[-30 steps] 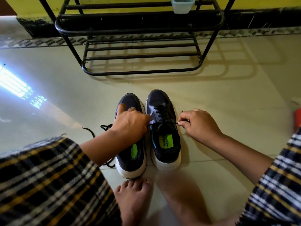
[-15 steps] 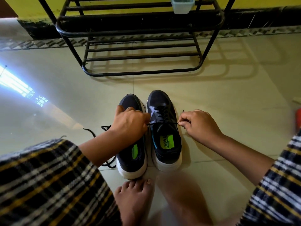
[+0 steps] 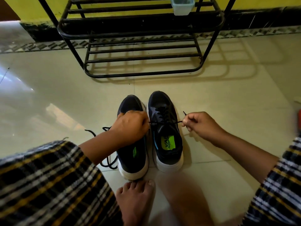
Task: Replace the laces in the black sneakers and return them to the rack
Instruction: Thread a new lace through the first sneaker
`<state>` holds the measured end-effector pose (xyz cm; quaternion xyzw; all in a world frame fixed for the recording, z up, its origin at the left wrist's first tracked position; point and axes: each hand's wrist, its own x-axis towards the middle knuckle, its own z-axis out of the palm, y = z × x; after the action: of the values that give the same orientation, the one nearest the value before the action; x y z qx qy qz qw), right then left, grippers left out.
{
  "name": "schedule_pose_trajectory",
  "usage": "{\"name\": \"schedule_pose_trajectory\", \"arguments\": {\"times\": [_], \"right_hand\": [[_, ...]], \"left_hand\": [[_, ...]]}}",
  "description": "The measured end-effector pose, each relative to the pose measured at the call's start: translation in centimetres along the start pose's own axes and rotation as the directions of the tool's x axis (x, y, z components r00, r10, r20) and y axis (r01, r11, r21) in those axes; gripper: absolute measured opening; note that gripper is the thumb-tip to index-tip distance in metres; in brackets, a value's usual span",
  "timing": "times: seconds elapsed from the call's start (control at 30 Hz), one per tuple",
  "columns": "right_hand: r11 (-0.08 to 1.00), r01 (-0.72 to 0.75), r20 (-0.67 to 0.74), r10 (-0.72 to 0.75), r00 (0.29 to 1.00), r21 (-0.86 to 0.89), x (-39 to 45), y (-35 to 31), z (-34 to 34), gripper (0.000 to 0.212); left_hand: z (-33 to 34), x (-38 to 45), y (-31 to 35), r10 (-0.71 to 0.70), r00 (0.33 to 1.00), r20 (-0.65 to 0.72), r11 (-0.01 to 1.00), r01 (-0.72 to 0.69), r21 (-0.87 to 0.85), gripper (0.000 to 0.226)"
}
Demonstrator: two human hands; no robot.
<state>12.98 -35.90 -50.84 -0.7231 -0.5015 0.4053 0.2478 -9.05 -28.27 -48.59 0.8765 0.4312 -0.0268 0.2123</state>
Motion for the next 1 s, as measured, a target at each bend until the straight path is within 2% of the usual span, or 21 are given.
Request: {"name": "schedule_pose_trajectory", "arguments": {"times": [0.07, 0.13, 0.2, 0.27, 0.33, 0.43, 0.5, 0.63, 0.7, 0.87, 0.9, 0.93, 1.0], "right_hand": [[0.969, -0.067, 0.014, 0.066, 0.998, 0.238, 0.1, -0.1, -0.7, 0.029], [0.907, -0.11, 0.026, 0.109, 0.994, 0.406, 0.2, -0.5, -0.9, 0.03], [0.782, -0.164, 0.053, 0.166, 0.985, 0.601, 0.5, -1.0, -0.7, 0.03], [0.703, -0.196, 0.071, 0.203, 0.976, 0.684, 0.9, -1.6, -0.4, 0.03], [0.726, -0.2, 0.058, 0.216, 0.975, 0.658, 1.2, -1.9, -0.1, 0.028], [0.804, -0.134, -0.009, 0.171, 0.985, 0.58, 1.2, -2.4, 0.2, 0.024], [0.808, -0.07, -0.044, 0.118, 0.992, 0.585, 1.0, -2.7, 0.4, 0.023], [0.733, -0.042, 0.021, 0.038, 0.999, 0.679, 0.9, -3.4, 1.0, 0.03], [0.673, -0.069, 0.074, 0.022, 0.997, 0.736, 0.7, -3.8, 1.0, 0.031], [0.481, -0.168, 0.139, 0.095, 0.986, 0.86, 0.3, -3.5, 1.4, 0.032], [0.461, -0.181, 0.156, 0.092, 0.984, 0.869, 0.2, -3.4, 1.5, 0.031], [0.462, -0.192, 0.173, 0.082, 0.981, 0.866, 0.1, -3.3, 1.6, 0.029], [0.526, -0.194, 0.197, 0.051, 0.979, 0.828, 0.0, -3.3, 1.7, 0.025]], "left_hand": [[-0.2, 0.0, 0.2, -0.05, 0.998, 0.037, 0.972, 0.057, -0.229, 0.027], [-0.4, 0.1, 0.6, -0.112, 0.992, 0.056, 0.885, 0.125, -0.449, 0.033], [-0.7, 0.3, 1.1, -0.189, 0.978, 0.09, 0.726, 0.201, -0.658, 0.035], [-1.1, 0.6, 1.2, -0.232, 0.964, 0.133, 0.572, 0.245, -0.782, 0.036], [-1.2, 0.7, 0.9, -0.238, 0.962, 0.135, 0.561, 0.25, -0.789, 0.036], [-1.1, 0.9, 0.9, -0.19, 0.981, 0.042, 0.759, 0.174, -0.628, 0.033], [-1.2, 0.9, 1.5, -0.143, 0.99, -0.01, 0.801, 0.11, -0.589, 0.032], [-1.1, 1.0, 2.5, -0.085, 0.99, 0.115, 0.568, 0.143, -0.81, 0.035], [-0.8, 0.9, 2.7, -0.049, 0.986, 0.159, 0.509, 0.161, -0.846, 0.035], [0.2, 0.5, 2.9, -0.081, 0.971, 0.224, 0.226, 0.237, -0.945, 0.035], [0.4, 0.4, 2.9, -0.08, 0.97, 0.232, 0.21, 0.243, -0.947, 0.035], [0.6, 0.3, 3.0, -0.077, 0.97, 0.231, 0.237, 0.243, -0.941, 0.035], [0.9, 0.2, 3.2, -0.073, 0.973, 0.221, 0.316, 0.233, -0.92, 0.034]]}}
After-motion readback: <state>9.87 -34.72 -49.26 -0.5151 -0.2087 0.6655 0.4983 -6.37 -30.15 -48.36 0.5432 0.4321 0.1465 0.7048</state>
